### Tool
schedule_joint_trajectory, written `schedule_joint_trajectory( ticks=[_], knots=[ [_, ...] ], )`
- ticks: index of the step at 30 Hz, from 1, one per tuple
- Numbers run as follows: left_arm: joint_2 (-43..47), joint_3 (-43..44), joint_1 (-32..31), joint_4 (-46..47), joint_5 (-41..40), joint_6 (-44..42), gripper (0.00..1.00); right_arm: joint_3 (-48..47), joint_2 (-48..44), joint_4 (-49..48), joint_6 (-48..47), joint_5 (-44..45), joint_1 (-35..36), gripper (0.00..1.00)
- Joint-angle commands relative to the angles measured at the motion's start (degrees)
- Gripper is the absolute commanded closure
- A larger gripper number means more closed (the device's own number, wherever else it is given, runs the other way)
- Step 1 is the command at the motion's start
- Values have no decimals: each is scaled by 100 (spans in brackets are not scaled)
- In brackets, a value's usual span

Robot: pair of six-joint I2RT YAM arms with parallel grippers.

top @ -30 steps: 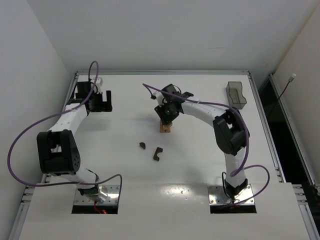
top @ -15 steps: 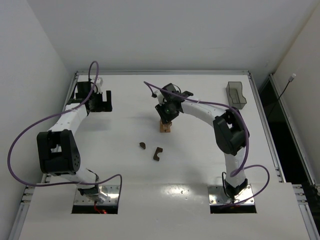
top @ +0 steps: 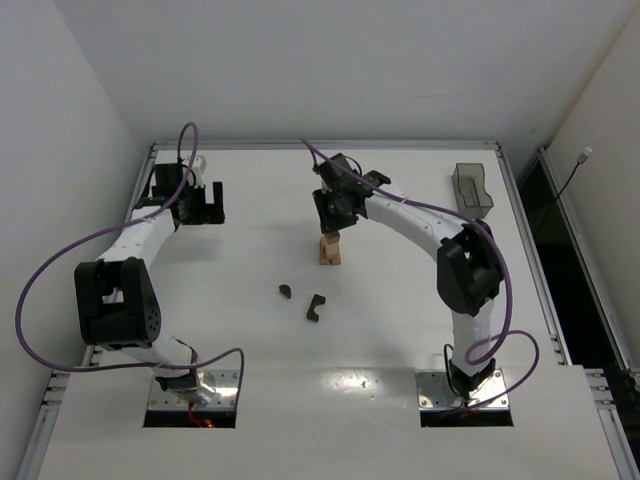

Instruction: Build the wood block tower

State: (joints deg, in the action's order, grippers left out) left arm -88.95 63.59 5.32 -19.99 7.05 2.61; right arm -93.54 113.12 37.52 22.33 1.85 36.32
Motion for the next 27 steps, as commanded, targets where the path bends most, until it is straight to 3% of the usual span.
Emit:
schedule_joint_trajectory(
  ticks=[1,8,27],
  knots=[
    [18,145,-49,215,7,2,0,-323,26,440,913,1053,86,100],
    [18,145,-49,215,7,2,0,-59,96,336,1405,1063,86,100],
    [18,92,4,215,7,2,0,-59,492,-25,1344,554,34,100]
  ],
)
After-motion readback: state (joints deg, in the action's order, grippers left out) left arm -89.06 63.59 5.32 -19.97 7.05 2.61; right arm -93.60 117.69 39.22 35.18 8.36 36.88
